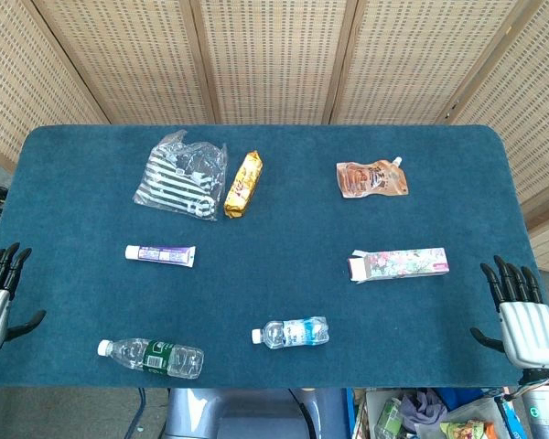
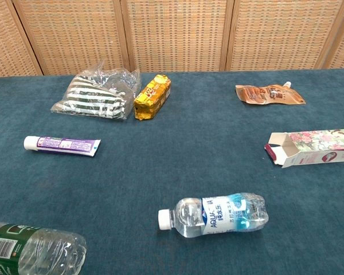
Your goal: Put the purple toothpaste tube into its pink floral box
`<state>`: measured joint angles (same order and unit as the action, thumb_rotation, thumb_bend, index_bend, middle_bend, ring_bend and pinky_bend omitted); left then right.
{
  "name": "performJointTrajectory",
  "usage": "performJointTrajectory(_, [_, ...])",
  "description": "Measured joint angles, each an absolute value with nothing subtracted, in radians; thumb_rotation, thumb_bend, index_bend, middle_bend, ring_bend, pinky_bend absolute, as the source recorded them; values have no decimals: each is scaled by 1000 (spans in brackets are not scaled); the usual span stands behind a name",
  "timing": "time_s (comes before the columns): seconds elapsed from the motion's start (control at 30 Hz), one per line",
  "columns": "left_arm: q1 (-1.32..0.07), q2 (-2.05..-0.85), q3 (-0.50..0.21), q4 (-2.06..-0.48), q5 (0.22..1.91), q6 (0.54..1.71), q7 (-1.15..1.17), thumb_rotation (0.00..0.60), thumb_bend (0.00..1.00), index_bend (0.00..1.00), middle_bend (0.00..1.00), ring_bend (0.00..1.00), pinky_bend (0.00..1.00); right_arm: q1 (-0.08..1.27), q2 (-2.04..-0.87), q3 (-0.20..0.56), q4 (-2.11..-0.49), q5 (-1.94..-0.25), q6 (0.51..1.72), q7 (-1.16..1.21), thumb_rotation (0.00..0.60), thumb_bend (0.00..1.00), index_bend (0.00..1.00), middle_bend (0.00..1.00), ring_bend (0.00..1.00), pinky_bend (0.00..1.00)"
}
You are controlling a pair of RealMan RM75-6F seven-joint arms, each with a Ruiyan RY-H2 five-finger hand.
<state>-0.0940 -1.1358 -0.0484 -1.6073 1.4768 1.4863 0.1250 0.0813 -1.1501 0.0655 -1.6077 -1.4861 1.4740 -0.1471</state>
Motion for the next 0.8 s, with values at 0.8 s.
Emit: performJointTrajectory(0.8, [-99, -1142, -47, -1607, 1479, 1480, 128, 600, 230, 0, 0, 0, 0, 79, -1148, 59, -1617, -1498, 1477, -139, 600, 0, 0, 0, 0, 0])
